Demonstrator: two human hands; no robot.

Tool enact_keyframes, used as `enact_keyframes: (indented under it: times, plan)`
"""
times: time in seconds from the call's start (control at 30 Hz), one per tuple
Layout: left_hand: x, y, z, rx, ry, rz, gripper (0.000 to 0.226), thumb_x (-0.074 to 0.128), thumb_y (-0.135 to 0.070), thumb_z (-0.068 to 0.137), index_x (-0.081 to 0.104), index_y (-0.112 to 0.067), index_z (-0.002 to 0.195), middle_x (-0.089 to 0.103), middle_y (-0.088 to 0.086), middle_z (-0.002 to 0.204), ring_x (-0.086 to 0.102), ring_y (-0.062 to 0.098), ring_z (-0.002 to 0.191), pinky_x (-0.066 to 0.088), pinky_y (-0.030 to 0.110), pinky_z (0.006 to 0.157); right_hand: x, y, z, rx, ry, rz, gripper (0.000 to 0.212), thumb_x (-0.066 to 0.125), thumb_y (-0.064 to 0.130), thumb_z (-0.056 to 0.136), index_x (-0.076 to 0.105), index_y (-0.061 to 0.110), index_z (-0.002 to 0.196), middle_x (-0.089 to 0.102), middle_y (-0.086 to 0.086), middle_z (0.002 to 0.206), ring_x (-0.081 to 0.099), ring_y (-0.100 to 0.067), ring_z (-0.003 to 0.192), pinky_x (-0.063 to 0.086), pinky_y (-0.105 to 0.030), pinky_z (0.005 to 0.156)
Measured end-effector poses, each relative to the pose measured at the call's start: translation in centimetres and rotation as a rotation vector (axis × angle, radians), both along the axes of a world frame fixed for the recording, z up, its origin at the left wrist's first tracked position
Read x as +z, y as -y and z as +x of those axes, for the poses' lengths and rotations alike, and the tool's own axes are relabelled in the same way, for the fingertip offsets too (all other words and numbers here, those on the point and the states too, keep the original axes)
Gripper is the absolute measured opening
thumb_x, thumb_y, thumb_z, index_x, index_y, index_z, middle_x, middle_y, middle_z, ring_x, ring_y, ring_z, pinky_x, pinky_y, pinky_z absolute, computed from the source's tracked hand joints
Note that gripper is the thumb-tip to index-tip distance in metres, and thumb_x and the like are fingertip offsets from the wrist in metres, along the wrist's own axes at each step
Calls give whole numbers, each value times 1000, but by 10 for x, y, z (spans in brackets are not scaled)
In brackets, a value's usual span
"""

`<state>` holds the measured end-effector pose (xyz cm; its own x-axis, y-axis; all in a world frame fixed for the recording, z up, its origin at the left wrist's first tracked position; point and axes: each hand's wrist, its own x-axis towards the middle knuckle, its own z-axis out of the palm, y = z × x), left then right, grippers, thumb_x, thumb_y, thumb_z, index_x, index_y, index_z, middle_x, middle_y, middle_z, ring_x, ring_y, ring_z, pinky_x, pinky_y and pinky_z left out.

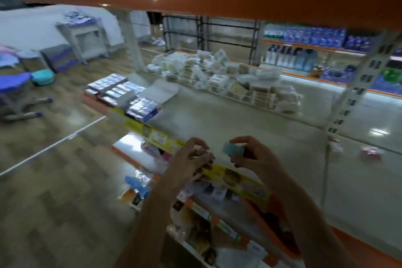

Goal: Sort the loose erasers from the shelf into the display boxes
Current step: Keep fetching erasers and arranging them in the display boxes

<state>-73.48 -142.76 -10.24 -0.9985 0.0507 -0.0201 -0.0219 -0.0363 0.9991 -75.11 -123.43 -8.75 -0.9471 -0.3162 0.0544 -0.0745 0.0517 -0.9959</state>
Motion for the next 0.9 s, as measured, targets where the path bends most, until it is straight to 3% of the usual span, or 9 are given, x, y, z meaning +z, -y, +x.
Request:
enact_keyframes:
  times: [0.17,0.3,0.43,0.53,0.67,0.8,0.9]
  plan:
    - [13,94,6,116,39,-89,11,57,-1,90,58,-11,88,62,4,71,62,8,57,44,13,50,-1,99,-16,51,-74,69,39,68,-8,75,56,23,94,62,-9,85,59,-18,74,47,-30,67]
    - [16,175,5,82,54,-177,17,64,-5,86,62,-19,97,67,-2,85,65,9,73,50,20,61,-2,173,-29,75,-113,131,38,70,-3,76,54,27,93,63,-3,85,59,-12,71,48,-26,63]
    - [16,235,-4,93,12,-260,33,65,5,80,64,-25,93,69,-9,80,63,4,66,49,15,59,-4,229,-42,50,-143,176,33,70,12,79,52,34,94,63,-3,92,59,-13,74,49,-22,61]
    - [13,265,-17,114,-18,-313,32,66,2,81,64,-29,88,69,-10,73,62,4,62,48,15,56,-3,258,-53,28,-168,214,33,71,17,79,52,39,95,62,9,93,60,3,75,47,-11,59]
    - [11,299,-42,120,-77,-351,34,70,-11,81,65,-45,80,69,-13,75,64,4,65,48,14,56,-1,291,-82,35,-225,260,28,70,18,80,55,38,93,61,13,89,57,10,71,44,-6,57]
    - [11,336,-80,138,-114,-420,28,72,-21,81,64,-47,84,67,-15,83,62,3,68,51,18,59,5,333,-126,21,-327,340,26,69,18,81,56,32,98,60,17,87,55,13,76,40,-3,59]
    - [14,365,-116,159,-155,-477,26,73,-26,80,63,-49,85,65,-20,85,60,-3,71,48,14,61,9,365,-163,2,-441,394,27,71,16,80,58,25,102,56,10,93,54,6,80,37,1,64]
